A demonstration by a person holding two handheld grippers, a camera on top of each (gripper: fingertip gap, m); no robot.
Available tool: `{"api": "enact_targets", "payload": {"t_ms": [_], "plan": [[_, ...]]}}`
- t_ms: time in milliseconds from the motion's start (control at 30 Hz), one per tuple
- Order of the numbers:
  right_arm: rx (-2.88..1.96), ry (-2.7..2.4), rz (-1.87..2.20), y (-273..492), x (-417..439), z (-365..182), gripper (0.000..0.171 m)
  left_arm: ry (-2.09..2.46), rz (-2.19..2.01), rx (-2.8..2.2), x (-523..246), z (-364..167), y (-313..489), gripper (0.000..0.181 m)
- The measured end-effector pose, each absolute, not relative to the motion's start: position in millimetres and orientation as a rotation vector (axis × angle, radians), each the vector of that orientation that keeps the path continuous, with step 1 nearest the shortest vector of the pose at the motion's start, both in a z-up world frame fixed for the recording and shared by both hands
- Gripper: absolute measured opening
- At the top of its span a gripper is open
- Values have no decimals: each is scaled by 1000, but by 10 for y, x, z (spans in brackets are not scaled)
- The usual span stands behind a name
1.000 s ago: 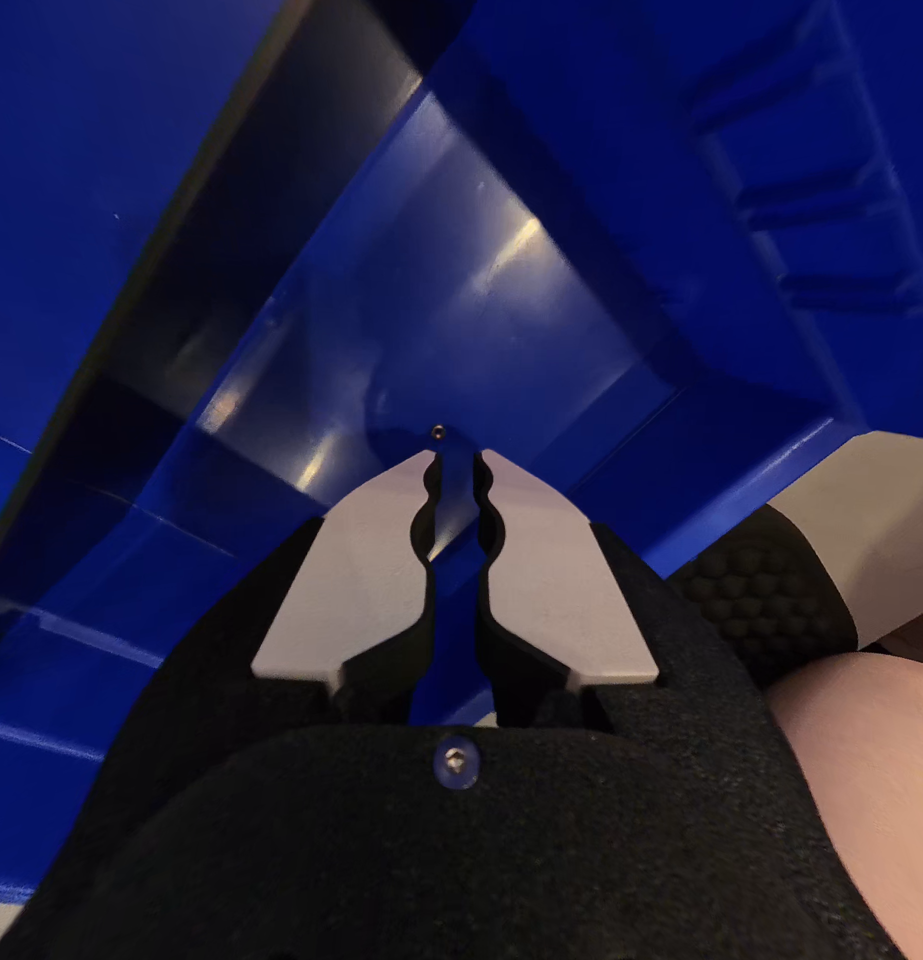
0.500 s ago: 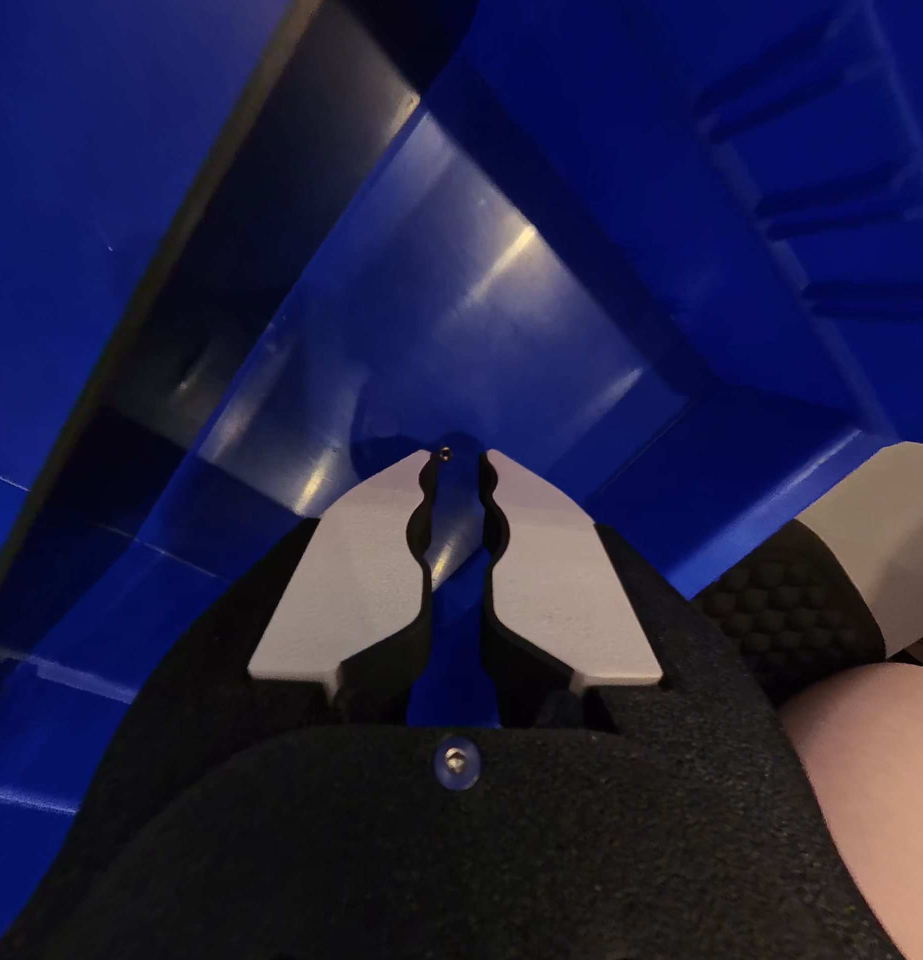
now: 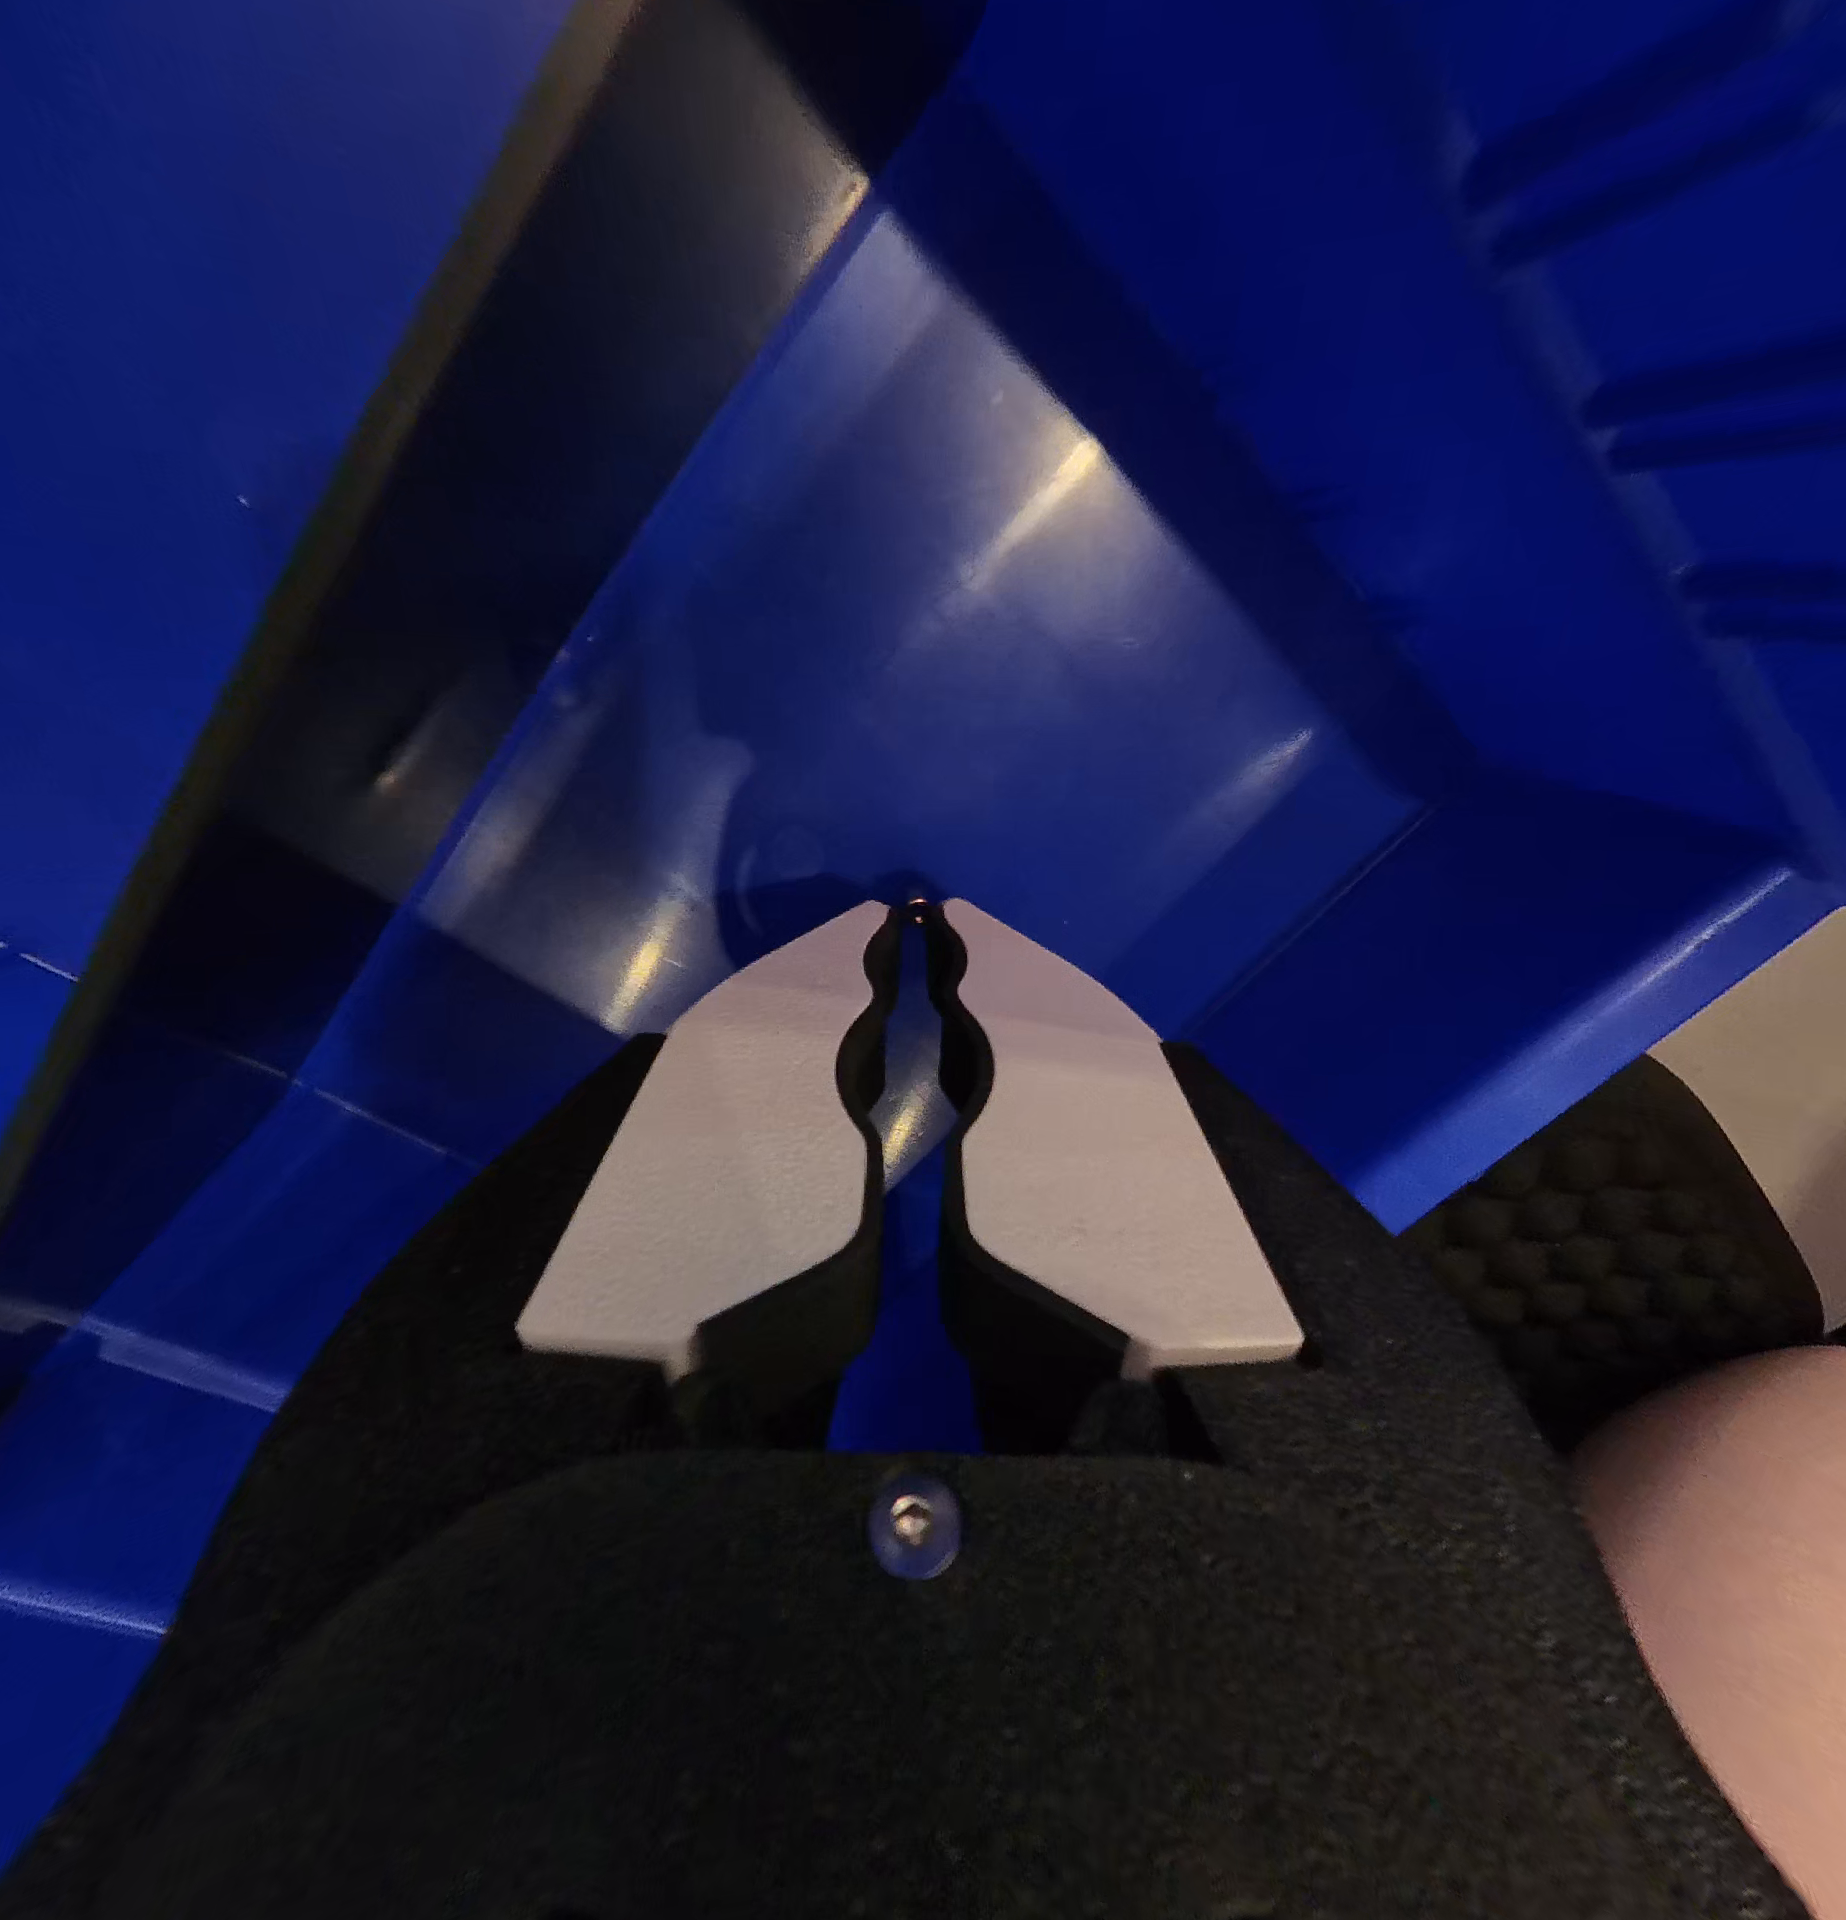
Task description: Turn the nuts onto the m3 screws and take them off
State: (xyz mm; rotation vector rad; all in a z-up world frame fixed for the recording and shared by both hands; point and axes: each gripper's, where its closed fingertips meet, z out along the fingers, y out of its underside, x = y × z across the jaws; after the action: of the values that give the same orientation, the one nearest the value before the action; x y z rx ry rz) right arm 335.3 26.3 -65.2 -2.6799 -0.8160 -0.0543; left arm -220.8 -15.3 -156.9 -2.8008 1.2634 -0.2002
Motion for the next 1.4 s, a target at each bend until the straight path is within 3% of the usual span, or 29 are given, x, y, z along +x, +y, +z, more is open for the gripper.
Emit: {"api": "enact_targets", "payload": {"t_ms": [433, 733, 1400], "plan": [[-2688, -830, -56, 246, 3352, -664, 24, 1252, -128, -2652, -2165, -1180, -129, 0], [-2694, -828, -49, 228, 3371, -666, 24, 1257, -141, -2787, -2215, -1445, -189, 22], [-2718, -860, -64, 192, 3362, -711, 24, 1268, -66, -2817, -2222, -1578, -105, 16]]}}
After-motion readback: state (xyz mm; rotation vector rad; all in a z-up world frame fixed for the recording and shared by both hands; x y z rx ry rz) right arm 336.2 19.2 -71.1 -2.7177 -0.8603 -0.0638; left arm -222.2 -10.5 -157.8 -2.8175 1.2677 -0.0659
